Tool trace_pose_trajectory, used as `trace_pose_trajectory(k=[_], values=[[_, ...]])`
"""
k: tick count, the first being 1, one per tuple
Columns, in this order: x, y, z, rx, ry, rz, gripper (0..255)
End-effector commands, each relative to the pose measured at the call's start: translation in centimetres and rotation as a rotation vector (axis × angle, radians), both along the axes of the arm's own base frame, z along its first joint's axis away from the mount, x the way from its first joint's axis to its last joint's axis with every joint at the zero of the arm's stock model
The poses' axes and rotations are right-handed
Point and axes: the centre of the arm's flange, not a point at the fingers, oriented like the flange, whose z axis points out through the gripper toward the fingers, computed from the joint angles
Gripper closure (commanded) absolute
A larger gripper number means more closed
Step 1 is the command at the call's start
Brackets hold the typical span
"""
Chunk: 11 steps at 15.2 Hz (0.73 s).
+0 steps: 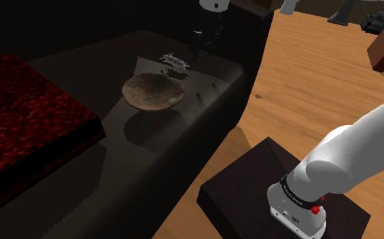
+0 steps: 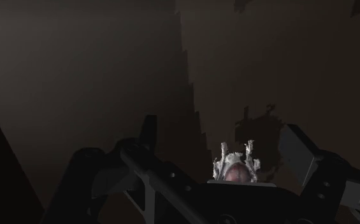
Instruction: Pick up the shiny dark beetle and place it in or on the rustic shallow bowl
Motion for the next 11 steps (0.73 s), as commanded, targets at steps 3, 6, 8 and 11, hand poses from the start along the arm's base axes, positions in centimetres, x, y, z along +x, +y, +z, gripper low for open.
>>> trace_pose_trajectory(k=[3,6,8,11], values=[[4.4,2.7,0.0,-0.007,0.004,0.014,0],[7.9,4.8,0.1,-0.013,0.007,0.025,0],[10.2,6.2,0.2,-0.017,0.009,0.032,0],[11.1,6.8,-0.8,-0.019,0.010,0.034,0]])
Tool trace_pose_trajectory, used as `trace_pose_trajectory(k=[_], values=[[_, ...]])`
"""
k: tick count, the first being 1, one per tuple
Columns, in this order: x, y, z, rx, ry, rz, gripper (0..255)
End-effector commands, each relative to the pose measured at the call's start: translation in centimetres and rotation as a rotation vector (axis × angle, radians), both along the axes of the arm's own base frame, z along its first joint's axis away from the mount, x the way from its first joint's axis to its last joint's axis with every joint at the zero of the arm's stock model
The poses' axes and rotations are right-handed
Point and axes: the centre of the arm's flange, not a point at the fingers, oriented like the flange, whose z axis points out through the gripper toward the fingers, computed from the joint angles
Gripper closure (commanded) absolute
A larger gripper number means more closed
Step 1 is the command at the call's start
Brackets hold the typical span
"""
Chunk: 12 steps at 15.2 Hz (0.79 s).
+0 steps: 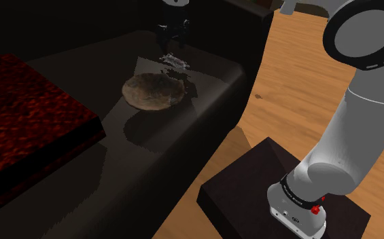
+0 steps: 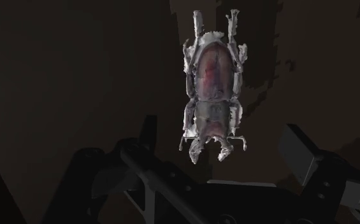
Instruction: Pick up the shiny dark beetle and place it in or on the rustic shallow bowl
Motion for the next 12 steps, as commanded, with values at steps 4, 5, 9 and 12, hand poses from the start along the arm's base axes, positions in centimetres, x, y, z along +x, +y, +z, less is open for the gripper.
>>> trace_pose_trajectory(k=[4,5,9,12], values=[[0.3,0.2,-2.5,0.000,0.000,0.000,0],[0.3,0.2,-3.0,0.000,0.000,0.000,0],[0.3,0.2,-3.3,0.000,0.000,0.000,0],[0.3,0.2,-3.3,0.000,0.000,0.000,0]])
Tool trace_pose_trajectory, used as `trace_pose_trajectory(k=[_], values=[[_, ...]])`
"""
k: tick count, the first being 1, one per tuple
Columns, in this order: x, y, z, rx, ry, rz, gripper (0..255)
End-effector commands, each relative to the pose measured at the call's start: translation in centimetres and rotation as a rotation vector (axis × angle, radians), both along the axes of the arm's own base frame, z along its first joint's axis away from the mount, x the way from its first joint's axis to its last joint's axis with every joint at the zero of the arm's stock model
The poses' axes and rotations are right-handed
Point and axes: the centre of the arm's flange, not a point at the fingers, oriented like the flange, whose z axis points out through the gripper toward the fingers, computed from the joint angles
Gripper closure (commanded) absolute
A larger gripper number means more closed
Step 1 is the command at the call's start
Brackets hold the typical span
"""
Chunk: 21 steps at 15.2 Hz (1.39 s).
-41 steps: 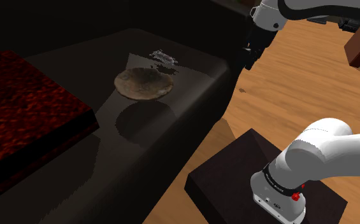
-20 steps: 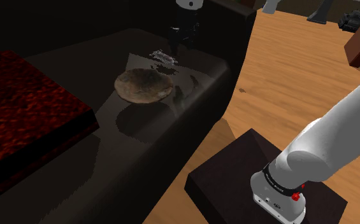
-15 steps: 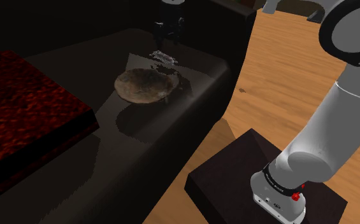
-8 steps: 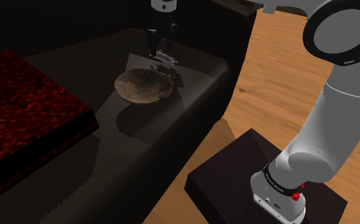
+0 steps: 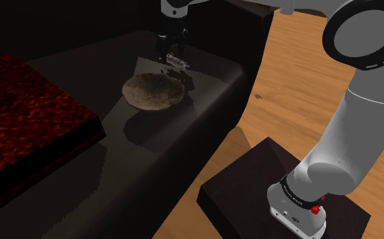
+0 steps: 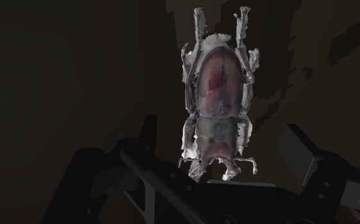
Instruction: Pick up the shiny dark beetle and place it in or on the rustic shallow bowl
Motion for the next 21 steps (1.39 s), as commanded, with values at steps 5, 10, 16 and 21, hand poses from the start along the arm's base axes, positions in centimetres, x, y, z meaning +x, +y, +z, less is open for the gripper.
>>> trace_pose_trajectory(k=[5,10,16,21], values=[[0.0,0.0,0.0,0.000,0.000,0.000,255],[0.0,0.0,0.0,0.000,0.000,0.000,255],[0.0,0.0,2.6,0.000,0.000,0.000,255],[0.0,0.0,5.3,0.000,0.000,0.000,255]])
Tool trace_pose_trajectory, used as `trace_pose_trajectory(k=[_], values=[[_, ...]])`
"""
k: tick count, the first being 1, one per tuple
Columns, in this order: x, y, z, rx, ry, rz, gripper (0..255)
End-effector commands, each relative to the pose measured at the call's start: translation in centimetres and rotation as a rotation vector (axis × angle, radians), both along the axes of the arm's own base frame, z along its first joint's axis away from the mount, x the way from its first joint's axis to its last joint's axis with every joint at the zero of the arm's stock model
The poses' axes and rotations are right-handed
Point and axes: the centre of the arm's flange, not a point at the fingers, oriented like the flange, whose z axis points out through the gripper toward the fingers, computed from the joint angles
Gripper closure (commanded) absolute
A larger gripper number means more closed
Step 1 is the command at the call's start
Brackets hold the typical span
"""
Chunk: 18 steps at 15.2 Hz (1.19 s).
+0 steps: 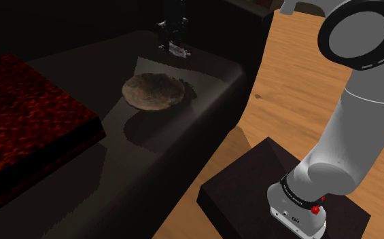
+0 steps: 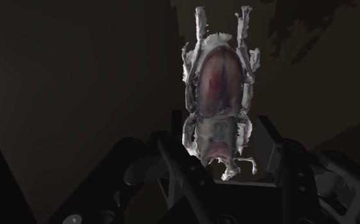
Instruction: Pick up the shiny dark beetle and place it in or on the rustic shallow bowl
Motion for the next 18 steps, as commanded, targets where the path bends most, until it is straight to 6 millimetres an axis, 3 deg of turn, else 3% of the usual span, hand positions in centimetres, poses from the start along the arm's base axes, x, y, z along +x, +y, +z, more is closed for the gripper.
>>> trace_pose_trajectory(k=[1,14,18], values=[[0.0,0.0,0.9,0.000,0.000,0.000,255],[0.0,0.0,7.5,0.000,0.000,0.000,255],[-3.7,3.7,7.7,0.000,0.000,0.000,255]])
